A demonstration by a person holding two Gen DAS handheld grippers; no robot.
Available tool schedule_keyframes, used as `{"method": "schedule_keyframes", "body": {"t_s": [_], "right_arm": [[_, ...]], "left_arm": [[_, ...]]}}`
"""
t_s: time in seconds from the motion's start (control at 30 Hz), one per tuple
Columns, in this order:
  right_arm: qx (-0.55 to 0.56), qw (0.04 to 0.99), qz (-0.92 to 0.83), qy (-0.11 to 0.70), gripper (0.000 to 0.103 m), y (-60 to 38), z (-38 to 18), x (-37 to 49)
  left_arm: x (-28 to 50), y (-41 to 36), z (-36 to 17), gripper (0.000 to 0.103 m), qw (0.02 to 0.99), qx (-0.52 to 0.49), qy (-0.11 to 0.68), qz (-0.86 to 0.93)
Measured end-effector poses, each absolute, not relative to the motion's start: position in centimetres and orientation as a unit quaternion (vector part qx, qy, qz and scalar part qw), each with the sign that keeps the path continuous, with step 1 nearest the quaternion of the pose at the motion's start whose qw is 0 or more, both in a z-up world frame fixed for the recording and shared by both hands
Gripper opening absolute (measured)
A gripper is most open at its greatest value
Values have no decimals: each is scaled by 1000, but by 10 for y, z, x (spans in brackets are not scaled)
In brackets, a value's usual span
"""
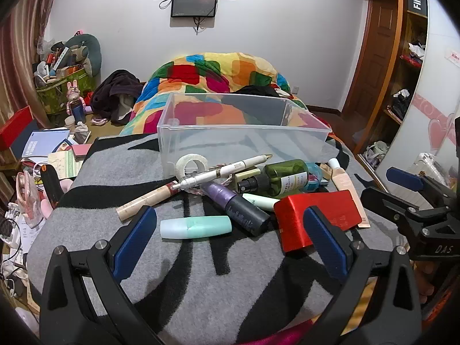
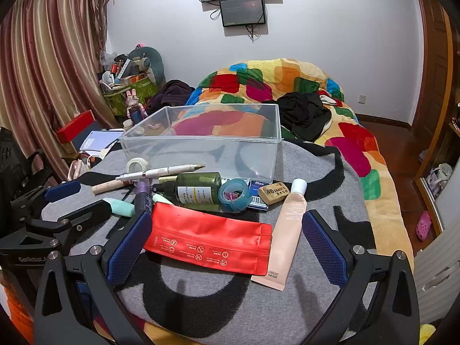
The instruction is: Organize objects
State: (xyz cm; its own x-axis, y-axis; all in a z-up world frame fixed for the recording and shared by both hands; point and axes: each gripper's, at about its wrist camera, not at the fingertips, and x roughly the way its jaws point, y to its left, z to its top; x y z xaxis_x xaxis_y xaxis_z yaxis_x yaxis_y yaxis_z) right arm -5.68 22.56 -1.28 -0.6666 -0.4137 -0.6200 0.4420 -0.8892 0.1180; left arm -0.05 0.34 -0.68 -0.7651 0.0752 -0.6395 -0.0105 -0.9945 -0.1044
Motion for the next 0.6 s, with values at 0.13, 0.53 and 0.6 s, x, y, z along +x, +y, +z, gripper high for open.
{"method": "schedule_keyframes", "body": {"t_s": [0.13, 0.53, 0.6], "right_arm": [[335, 234, -913, 22, 103, 226, -13, -57], [335, 234, -913, 21, 103, 226, -13, -57], [335, 233, -913, 21, 103, 225, -13, -57]], "left_arm": [[1, 3, -6, 103, 23, -341, -49, 939], [3, 4, -4, 103, 30, -338, -50, 939], [3, 4, -3, 103, 31, -338, -51, 939]]}}
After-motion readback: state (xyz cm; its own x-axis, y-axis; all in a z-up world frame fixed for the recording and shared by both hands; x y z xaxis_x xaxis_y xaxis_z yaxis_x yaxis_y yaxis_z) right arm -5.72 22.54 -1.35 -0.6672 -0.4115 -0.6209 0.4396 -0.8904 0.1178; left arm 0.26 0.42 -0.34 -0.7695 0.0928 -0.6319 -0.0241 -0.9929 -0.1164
